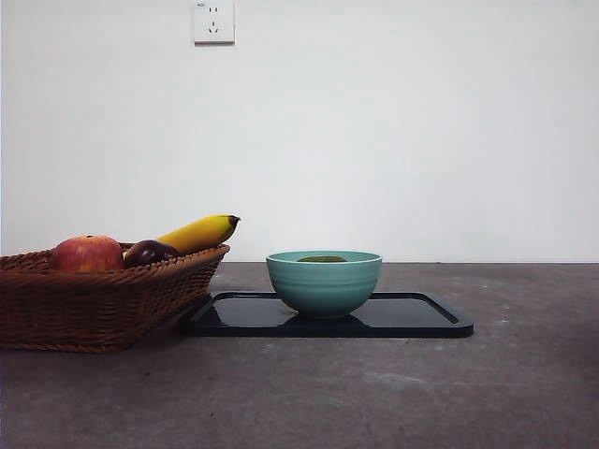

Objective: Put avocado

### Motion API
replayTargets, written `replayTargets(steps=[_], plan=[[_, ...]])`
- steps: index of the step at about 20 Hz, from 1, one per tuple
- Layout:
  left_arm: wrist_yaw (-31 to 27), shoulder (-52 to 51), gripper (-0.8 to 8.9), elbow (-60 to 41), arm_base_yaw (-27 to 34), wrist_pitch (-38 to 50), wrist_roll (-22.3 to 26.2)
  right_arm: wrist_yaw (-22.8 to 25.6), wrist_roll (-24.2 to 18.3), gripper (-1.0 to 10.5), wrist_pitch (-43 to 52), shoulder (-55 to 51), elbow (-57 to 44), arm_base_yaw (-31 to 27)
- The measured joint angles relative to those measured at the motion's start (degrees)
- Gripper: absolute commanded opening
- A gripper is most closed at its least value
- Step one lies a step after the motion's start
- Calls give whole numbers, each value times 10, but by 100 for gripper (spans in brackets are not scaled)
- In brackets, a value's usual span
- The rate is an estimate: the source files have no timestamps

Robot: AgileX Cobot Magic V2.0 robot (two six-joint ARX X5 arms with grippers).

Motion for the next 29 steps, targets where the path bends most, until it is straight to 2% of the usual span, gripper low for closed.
replayTargets(steps=[1,2,4,5,24,26,28,29], plan=[[0,0,308,0,0,0,0,0,0,213,0,0,0,0],[0,0,230,0,0,0,0,0,0,211,0,0,0,0],[0,0,11,0,0,0,0,0,0,49,0,0,0,0],[0,0,8,0,0,0,0,0,0,7,0,0,0,0],[0,0,8,0,0,0,0,1,0,8,20,0,0,0],[-8,-12,8,-1,12,22,6,1,0,8,20,0,0,0],[-30,-45,8,-7,51,101,32,1,0,8,20,0,0,0],[-40,-69,8,-17,80,170,44,1,0,8,20,0,0,0]])
